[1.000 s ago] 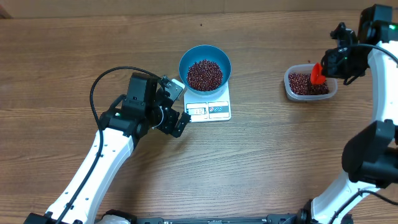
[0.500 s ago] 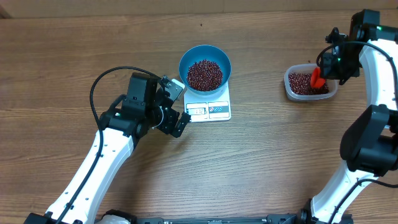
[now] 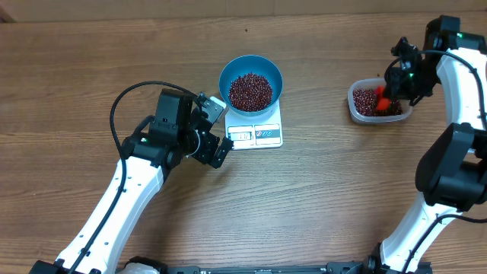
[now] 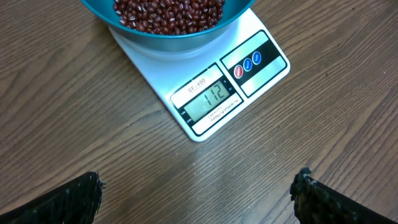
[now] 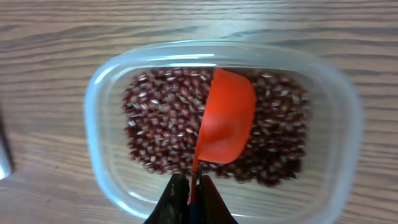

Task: Scoop item into bowl and weigh 150g on scale
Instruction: 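Dip the red scoop into the tub and scoop up beans, then lift the filled scoop and carry it toward the blue bowl, then tip the red scoop over the blue bowl to pour the beans, then move the empty scoop with the right gripper back over the tub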

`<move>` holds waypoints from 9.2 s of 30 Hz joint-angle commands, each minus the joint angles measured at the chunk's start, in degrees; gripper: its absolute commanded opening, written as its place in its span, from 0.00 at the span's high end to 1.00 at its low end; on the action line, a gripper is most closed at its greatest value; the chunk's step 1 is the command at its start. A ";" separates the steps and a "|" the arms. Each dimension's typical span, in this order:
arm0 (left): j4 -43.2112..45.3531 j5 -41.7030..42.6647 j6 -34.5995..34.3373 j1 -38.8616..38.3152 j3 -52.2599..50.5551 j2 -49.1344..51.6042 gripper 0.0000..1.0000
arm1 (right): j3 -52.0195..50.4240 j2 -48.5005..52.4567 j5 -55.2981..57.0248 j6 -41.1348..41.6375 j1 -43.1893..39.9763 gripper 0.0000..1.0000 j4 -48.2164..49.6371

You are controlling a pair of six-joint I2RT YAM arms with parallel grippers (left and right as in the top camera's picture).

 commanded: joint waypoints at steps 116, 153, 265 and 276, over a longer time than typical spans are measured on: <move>0.04 0.11 -0.57 -0.02 -0.09 0.39 0.00 | 4.09 3.06 -60.41 3.80 13.70 0.96 5.70; 0.04 0.09 -0.57 -0.02 -0.11 0.39 0.01 | 4.07 3.06 -42.71 13.18 19.19 0.96 12.55; 0.04 0.11 -0.57 -0.02 -0.11 0.39 0.00 | 31.56 -4.04 -3.91 4.02 6.86 0.96 -14.27; 0.04 0.09 -0.57 -0.02 -0.09 0.39 0.00 | 25.35 -3.69 -3.91 0.96 -1.66 0.96 -18.75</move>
